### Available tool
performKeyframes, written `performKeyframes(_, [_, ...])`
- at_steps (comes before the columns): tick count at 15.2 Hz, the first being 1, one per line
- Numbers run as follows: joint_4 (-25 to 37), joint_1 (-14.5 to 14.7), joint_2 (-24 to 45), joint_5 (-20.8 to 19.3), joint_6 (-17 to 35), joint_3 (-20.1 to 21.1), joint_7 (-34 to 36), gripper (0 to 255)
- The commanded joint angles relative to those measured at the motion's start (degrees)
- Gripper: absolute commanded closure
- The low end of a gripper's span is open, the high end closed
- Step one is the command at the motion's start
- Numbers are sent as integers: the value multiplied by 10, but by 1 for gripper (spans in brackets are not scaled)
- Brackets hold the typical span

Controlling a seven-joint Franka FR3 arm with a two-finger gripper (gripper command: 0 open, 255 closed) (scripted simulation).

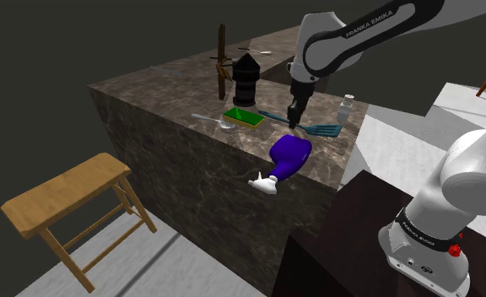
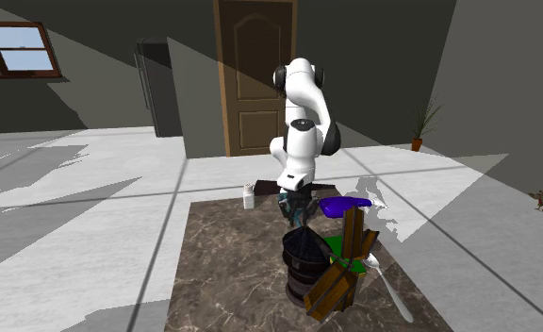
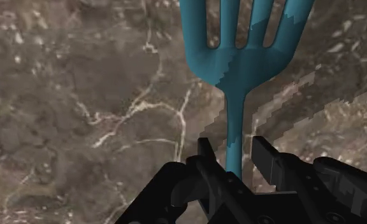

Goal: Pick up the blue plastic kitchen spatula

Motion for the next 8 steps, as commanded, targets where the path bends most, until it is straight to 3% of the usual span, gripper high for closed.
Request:
performKeyframes(1, [-3,0,4,0,1,0,0,255])
performKeyframes(8, [4,0,-5,0,-16,1,1,255])
